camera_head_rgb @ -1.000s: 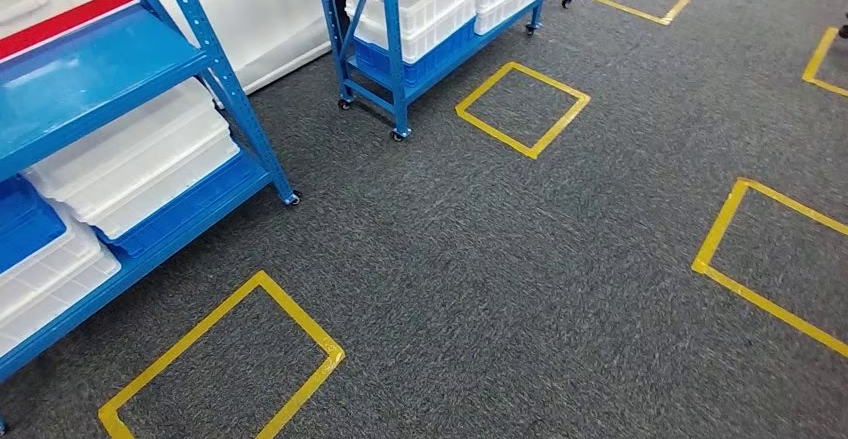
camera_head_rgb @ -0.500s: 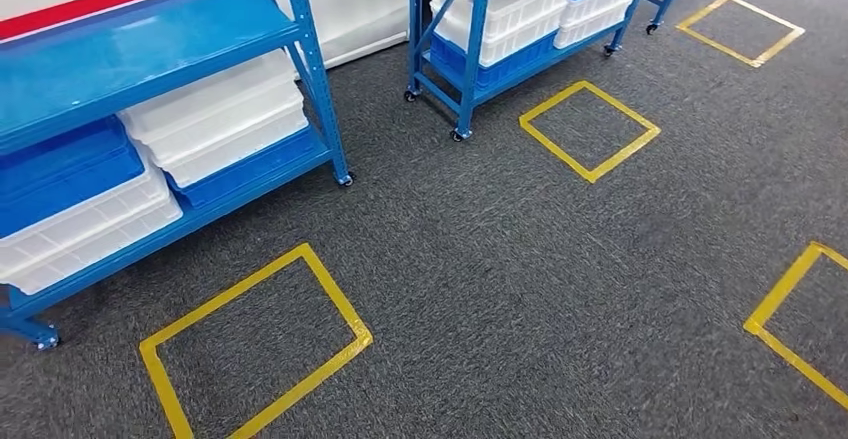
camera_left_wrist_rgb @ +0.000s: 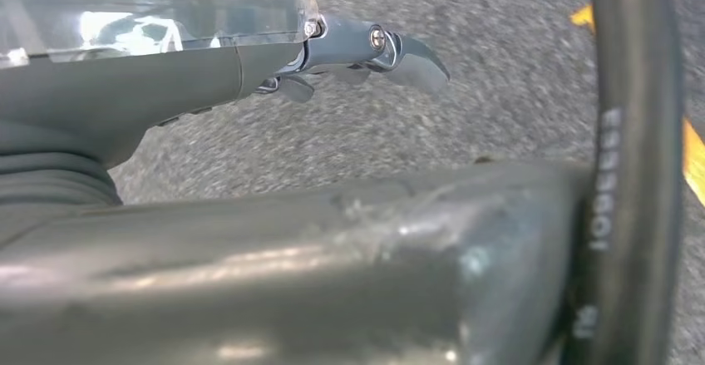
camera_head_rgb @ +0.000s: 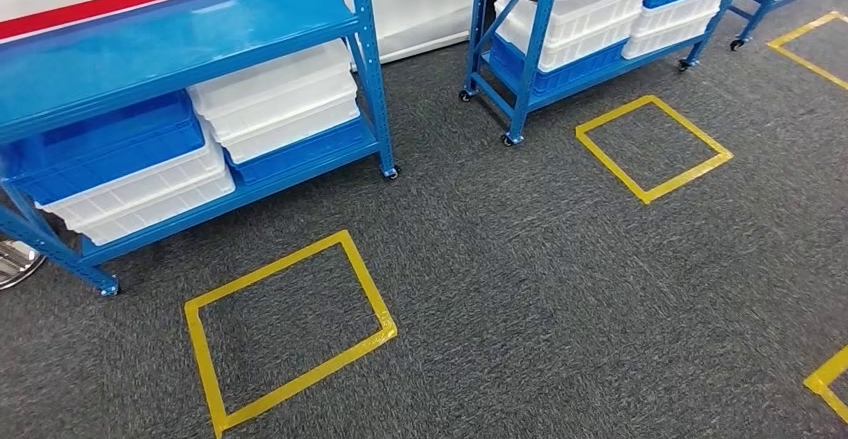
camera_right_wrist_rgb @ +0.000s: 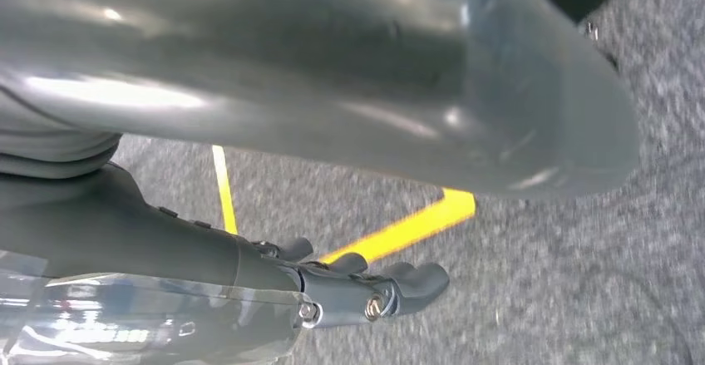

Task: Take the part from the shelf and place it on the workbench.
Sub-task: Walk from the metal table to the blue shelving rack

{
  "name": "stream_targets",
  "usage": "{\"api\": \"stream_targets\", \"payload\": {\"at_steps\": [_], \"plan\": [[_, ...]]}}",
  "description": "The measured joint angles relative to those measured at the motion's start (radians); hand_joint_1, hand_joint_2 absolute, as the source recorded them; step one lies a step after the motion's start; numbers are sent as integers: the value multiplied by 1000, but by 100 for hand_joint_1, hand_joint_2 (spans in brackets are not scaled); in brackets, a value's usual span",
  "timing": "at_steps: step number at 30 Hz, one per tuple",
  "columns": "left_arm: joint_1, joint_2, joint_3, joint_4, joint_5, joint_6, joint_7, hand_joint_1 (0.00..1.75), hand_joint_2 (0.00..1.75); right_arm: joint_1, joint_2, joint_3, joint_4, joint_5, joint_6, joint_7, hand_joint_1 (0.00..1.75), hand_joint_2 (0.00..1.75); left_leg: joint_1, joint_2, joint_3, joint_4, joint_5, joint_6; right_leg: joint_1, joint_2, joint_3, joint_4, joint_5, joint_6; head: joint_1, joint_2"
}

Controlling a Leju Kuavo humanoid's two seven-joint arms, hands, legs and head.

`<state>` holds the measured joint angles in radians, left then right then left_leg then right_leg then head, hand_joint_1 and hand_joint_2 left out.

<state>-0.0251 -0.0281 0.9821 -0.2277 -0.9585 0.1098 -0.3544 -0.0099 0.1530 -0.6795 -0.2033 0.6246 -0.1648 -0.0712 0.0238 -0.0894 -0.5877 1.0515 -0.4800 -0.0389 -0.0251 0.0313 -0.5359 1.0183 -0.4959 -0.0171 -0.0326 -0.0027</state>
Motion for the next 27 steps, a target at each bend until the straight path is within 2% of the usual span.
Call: {"api": "stream_targets", "payload": {"at_steps": [2,3,4,5,6,7,9,10,11,13,14,15,17,18,19,20,21,22,24,25,26,27], "plan": [[-4,-1,2,0,-1,0,0,0,0,4,-1,-1,0,0,0,0,0,0,-2,59,-55,119,-67,-2,6,-32,-1,-3,1,-10,0,0],[-6,-1,3,0,-1,0,0,0,0,6,-1,-1,0,0,0,1,0,0,-2,72,-85,184,-97,-4,10,-49,-2,-3,0,-13,0,0],[-6,-2,4,0,-2,0,0,0,0,6,-1,-1,0,0,1,1,0,0,-2,78,-102,229,-110,-4,13,-64,-3,-2,-1,-15,0,0],[-4,-3,4,0,-3,0,0,0,0,6,-1,-2,0,0,1,1,0,0,-2,81,-102,238,-105,-4,16,-79,-3,-1,-2,-16,0,0],[-2,-3,5,0,-3,0,0,0,0,6,-1,-2,0,1,1,1,0,0,-2,85,-82,207,-83,-2,18,-92,-2,1,-4,-16,0,0],[-1,-4,6,0,-4,0,0,0,0,5,-1,-2,0,1,1,2,0,0,-3,95,-45,145,-51,2,19,-105,-1,2,-6,-16,0,0],[-2,-4,8,0,-5,0,-1,0,0,3,0,-3,0,1,1,2,0,0,-9,133,26,14,-7,13,23,-127,4,4,-10,-12,0,0],[-4,-4,9,0,-5,0,-2,0,0,2,0,-3,0,1,1,2,0,0,-13,147,44,-22,1,18,24,-137,7,4,-12,-8,0,0],[-5,-4,9,0,-5,0,-3,0,0,2,0,-4,0,1,1,3,0,0,-16,152,48,-35,2,23,25,-146,9,4,-12,-3,0,0],[-3,-4,10,0,-5,0,-3,0,0,-2,0,-4,0,1,1,3,0,0,-15,132,48,-42,10,30,24,-161,14,2,-14,8,0,0],[-1,-5,11,0,-5,0,-4,0,0,-3,-1,-4,0,1,1,3,0,0,-13,121,51,-49,15,35,22,-150,14,8,-20,15,0,0],[-1,-6,12,0,-6,0,-4,0,0,-4,-1,-5,0,1,1,4,0,0,-10,112,52,-55,21,41,21,-128,6,28,-37,20,0,0],[-2,-7,12,0,-6,0,-5,0,0,-2,-2,-6,0,1,1,5,0,0,-7,93,49,-60,30,50,16,-66,-41,128,-100,27,0,0],[-4,-8,12,0,-6,0,-5,0,0,0,-2,-7,0,1,1,5,0,0,-7,82,45,-59,32,52,14,-48,-75,195,-132,29,0,0],[-5,-9,12,0,-7,0,-5,0,0,1,-2,-7,0,1,2,5,0,0,-6,70,41,-59,34,53,12,-39,-101,248,-149,30,0,0],[-5,-9,12,0,-7,0,-5,0,0,2,-2,-7,0,1,2,5,0,0,-6,56,39,-57,34,52,9,-36,-113,271,-147,32,0,0],[-4,-10,12,0,-7,-1,-5,0,0,2,-3,-7,0,1,2,6,0,0,-4,42,39,-55,35,50,6,-33,-106,253,-122,34,0,0],[-4,-11,12,0,-7,-1,-5,0,0,3,-4,-7,0,1,2,6,0,0,-2,27,39,-52,34,47,2,-26,-81,199,-85,36,0,0],[-4,-12,12,0,-7,-2,-5,0,0,5,-5,-7,0,1,2,6,0,0,0,0,33,-40,30,35,-6,18,-24,73,-26,39,0,0],[-6,-12,12,0,-7,-2,-6,0,0,6,-5,-7,0,1,2,6,0,0,0,-11,27,-34,29,27,-7,34,-8,35,-15,39,0,0],[-6,-12,12,0,-8,-2,-7,0,0,6,-5,-8,0,1,2,6,0,0,0,-21,21,-31,29,20,-6,44,-4,21,-15,37,0,0],[-6,-12,12,0,-8,-2,-7,0,0,5,-5,-8,0,1,2,6,0,0,1,-31,16,-31,31,11,-2,37,-4,20,-15,34,0,0]]}}
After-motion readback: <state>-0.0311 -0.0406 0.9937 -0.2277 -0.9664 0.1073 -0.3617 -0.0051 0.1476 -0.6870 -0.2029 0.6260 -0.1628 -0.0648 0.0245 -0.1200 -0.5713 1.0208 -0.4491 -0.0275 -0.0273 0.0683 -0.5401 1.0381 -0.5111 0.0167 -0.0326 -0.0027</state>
